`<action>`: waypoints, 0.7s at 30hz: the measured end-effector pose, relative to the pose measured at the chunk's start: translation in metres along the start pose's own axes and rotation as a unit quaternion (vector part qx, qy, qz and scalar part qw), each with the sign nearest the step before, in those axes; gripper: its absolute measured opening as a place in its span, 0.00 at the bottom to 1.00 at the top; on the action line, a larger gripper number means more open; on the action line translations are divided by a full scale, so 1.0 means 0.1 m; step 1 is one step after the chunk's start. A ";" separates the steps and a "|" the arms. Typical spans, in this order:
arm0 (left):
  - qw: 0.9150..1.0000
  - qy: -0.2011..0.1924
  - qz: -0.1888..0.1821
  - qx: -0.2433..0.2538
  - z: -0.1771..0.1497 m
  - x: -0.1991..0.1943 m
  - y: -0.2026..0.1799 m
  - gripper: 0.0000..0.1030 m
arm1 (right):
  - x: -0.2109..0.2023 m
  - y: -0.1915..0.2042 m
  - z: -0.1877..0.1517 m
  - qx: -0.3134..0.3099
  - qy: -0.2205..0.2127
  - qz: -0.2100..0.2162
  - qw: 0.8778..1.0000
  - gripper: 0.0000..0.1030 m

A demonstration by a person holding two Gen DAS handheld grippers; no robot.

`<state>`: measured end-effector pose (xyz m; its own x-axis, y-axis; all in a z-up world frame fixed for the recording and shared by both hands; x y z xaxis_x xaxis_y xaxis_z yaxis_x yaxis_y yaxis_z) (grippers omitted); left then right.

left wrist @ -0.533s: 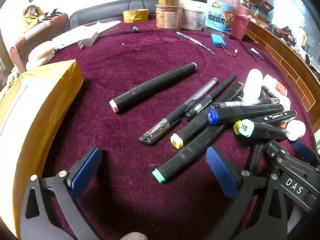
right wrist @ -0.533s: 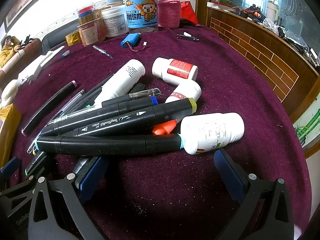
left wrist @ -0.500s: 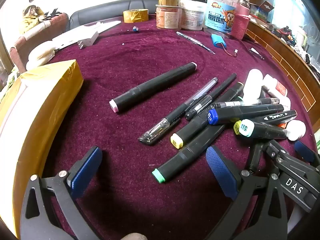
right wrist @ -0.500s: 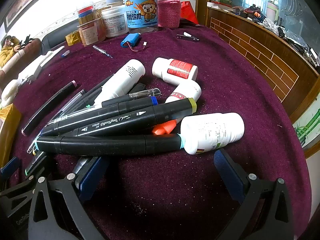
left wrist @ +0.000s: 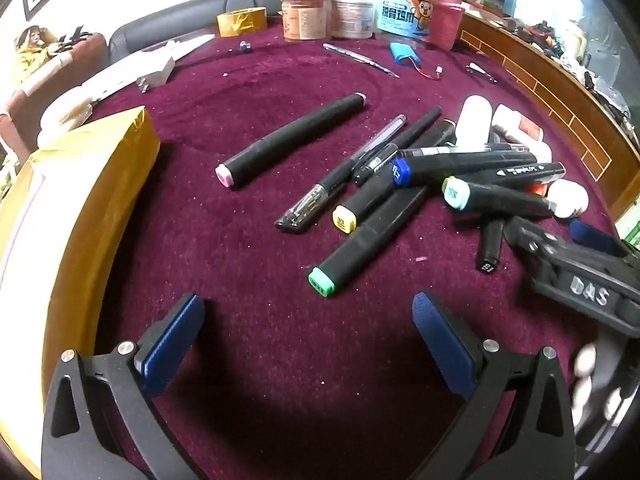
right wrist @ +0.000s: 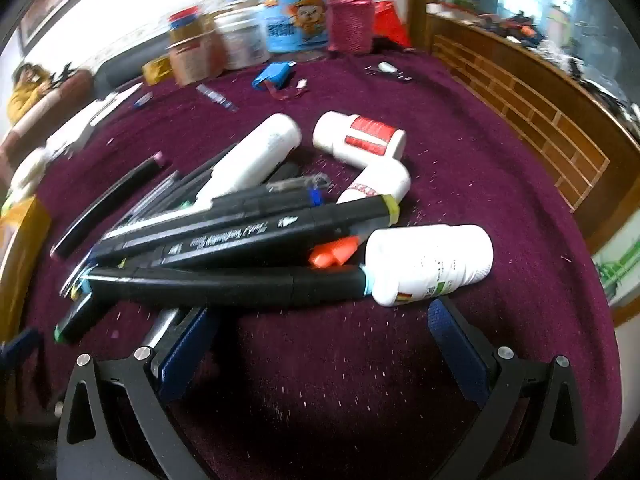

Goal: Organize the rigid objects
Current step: 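Grasp the pink-capped black marker with left tool while right tool approaches red-label bottle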

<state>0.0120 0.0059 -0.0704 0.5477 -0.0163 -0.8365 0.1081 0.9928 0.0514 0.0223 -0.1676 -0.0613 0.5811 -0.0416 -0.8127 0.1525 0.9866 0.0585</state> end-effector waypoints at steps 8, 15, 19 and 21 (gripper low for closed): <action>1.000 0.002 -0.002 -0.006 0.06 0.07 0.00 1.00 | -0.06 0.03 -0.12 -0.012 0.022 0.000 1.000 0.99; 0.998 -0.025 -0.058 -0.020 0.14 -0.20 0.10 0.86 | -0.53 -0.08 -0.06 -0.001 -0.058 0.023 0.998 0.84; 0.994 -0.103 -0.028 0.012 0.50 -0.49 0.24 0.87 | -0.83 -0.35 0.26 0.038 -0.168 0.016 0.985 0.85; 0.992 -0.120 -0.015 0.038 0.73 -0.46 0.28 0.87 | -0.64 -0.42 0.38 0.049 -0.150 0.010 0.987 0.82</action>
Point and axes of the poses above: each gripper's, at about its wrist camera, not at the fingertips, and x roughly the way its jaws point, y to its left, z to its top, the point moved 9 cm from there along x, roughly the way its jaws point, and after that the axes turned 3 degrees about z, right-handed, at the moved point
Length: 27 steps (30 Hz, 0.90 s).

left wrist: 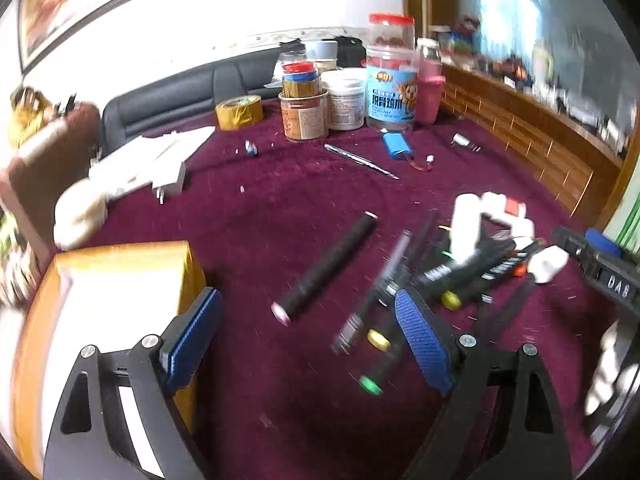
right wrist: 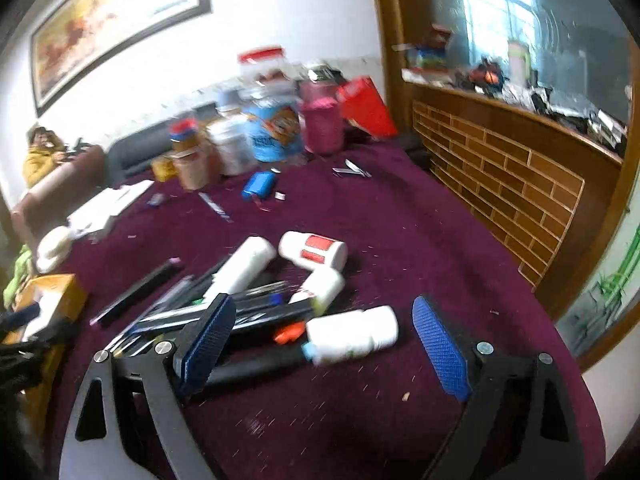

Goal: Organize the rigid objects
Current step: 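Grasp the pink-capped black marker with left tool while right tool approaches red-label bottle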

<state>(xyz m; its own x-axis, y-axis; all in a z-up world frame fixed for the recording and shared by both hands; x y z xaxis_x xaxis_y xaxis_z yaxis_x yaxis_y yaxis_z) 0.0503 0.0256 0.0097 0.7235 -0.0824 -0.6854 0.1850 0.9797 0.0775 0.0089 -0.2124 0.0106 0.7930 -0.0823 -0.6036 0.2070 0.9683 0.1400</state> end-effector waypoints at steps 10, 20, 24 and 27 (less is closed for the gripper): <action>0.992 0.040 0.027 0.114 0.26 0.76 0.02 0.85 | 0.31 0.02 -0.11 0.019 0.014 0.034 0.999 0.60; 0.986 0.125 -0.090 0.067 0.10 1.07 -0.21 0.12 | 0.33 -0.07 -0.07 0.045 0.009 0.047 0.998 0.60; 0.987 0.120 -0.079 0.077 0.00 0.95 -0.30 0.13 | 0.26 -0.20 -0.02 0.066 -0.011 0.032 0.997 0.60; 0.989 0.112 -0.068 0.072 0.01 0.97 -0.33 0.34 | 0.28 -0.27 0.00 0.081 -0.008 0.028 0.996 0.60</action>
Point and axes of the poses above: each gripper's, at about its wrist camera, not at the fingertips, and x roughly the way its jaws point, y to its left, z to its top, the point moved 9 cm from there along x, roughly the way its jaws point, and after that the axes turned 3 degrees about z, right-handed, at the moved point
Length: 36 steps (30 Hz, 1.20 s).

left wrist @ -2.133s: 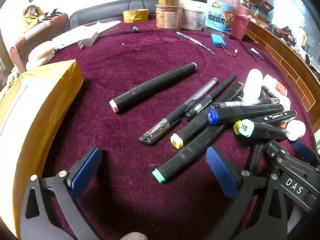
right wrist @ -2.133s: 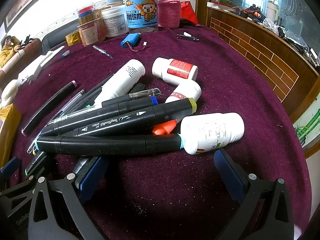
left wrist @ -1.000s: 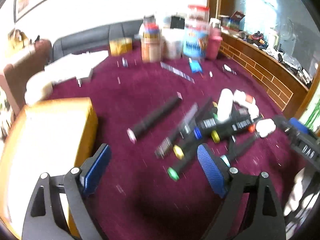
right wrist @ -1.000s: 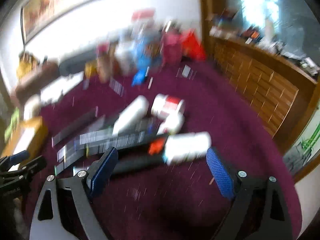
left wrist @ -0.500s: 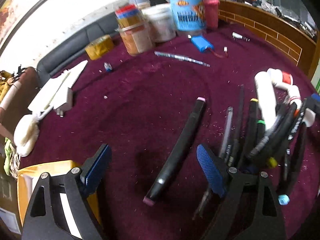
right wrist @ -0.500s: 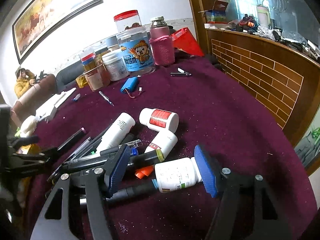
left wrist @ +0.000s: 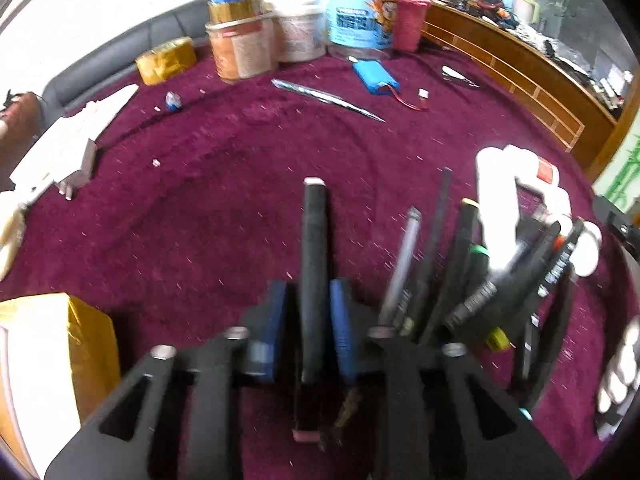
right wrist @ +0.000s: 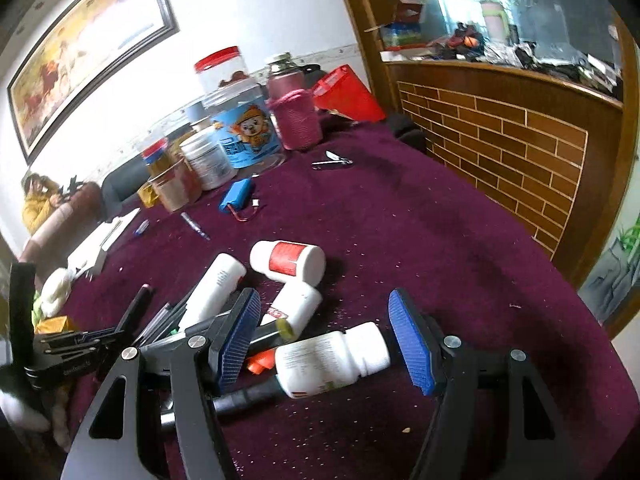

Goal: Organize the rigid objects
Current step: 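Grasp the pink-capped black marker with left tool while right tool approaches red-label bottle, then grasp the white red-label bottle with right tool while left tool lifts the marker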

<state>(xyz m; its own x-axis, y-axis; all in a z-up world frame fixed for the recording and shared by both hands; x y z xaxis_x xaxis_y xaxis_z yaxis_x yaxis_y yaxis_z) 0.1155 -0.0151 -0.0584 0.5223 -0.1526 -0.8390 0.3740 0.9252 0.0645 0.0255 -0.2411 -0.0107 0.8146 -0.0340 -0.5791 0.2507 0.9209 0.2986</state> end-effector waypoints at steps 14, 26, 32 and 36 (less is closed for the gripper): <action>0.989 -0.096 -0.062 -0.097 -0.01 -0.75 0.24 0.11 | 0.09 -0.13 -0.05 0.028 0.021 0.001 0.999 0.60; 0.967 -0.167 -0.112 -0.159 -0.58 -1.65 0.48 0.12 | 0.00 0.21 0.21 -0.070 0.076 0.046 0.994 0.60; 0.962 -0.155 -0.101 -0.198 -0.84 -1.61 0.72 0.12 | 0.57 0.47 0.33 -0.211 0.140 0.006 0.967 0.60; 0.960 -0.149 -0.084 -0.222 -0.97 -1.64 0.87 0.12 | 0.88 0.44 0.20 -0.222 0.186 0.007 0.957 0.50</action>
Point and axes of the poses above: each gripper's, at about its wrist camera, not at the fingertips, and x roughly the way its jaws point, y to its left, z to its top, the point moved 9 cm from there along x, roughly the way its jaws point, and after that the axes turned 3 degrees about z, right-handed, at the moved point
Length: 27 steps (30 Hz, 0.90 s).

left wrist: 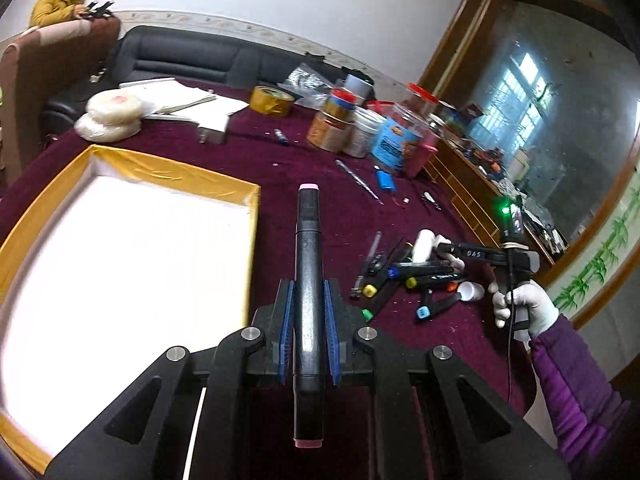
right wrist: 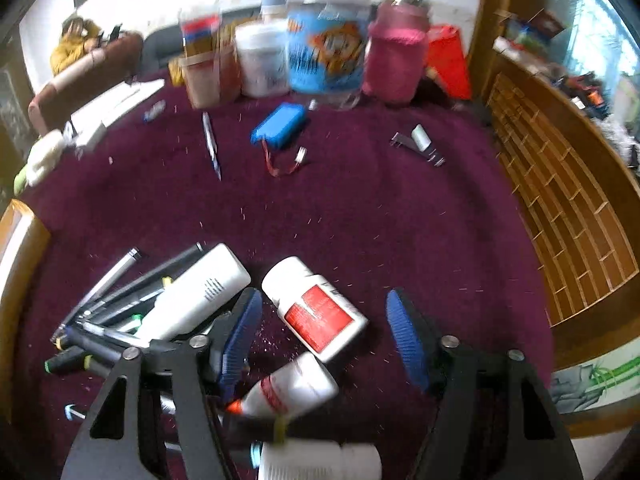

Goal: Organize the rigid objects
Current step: 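Grasp the white red-label bottle with right tool while left tool lifts the marker, then carry marker and bottle into the yellow-rimmed box and open both tools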

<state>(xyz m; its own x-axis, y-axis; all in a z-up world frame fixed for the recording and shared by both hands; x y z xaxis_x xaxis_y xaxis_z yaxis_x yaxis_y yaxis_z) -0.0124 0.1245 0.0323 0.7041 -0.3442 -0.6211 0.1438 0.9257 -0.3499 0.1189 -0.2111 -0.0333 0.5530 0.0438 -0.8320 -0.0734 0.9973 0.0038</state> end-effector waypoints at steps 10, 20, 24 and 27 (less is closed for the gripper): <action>1.000 0.003 0.010 -0.023 -0.01 -0.02 0.22 0.12 | -0.25 -0.08 0.00 0.056 -0.030 0.023 0.998 0.41; 0.996 0.048 0.040 -0.058 0.27 0.35 0.76 0.12 | -0.85 1.73 0.08 0.019 -0.019 0.235 0.972 0.41; 0.993 0.072 0.047 -0.082 0.32 0.62 1.05 0.12 | -0.66 2.60 0.05 0.006 0.012 0.288 0.958 0.41; 0.991 0.074 0.047 -0.099 0.34 0.75 1.19 0.12 | -0.53 3.17 0.00 0.019 0.036 0.320 0.946 0.41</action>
<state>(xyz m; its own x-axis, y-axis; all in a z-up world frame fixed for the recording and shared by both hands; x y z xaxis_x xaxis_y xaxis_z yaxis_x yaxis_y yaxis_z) 0.0813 0.2138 -0.0317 0.5959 -0.2911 -0.7484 -0.0672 0.9106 -0.4077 0.0664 0.1028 0.0123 0.3471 0.6375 -0.6878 -0.3442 0.7688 0.5390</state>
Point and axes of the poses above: each gripper's, at about its wrist camera, not at the fingertips, and x roughly the way its jaws point, y to its left, z to its top, the point moved 9 cm from there along x, roughly the way its jaws point, and after that the axes turned 3 degrees about z, right-handed, at the moved point
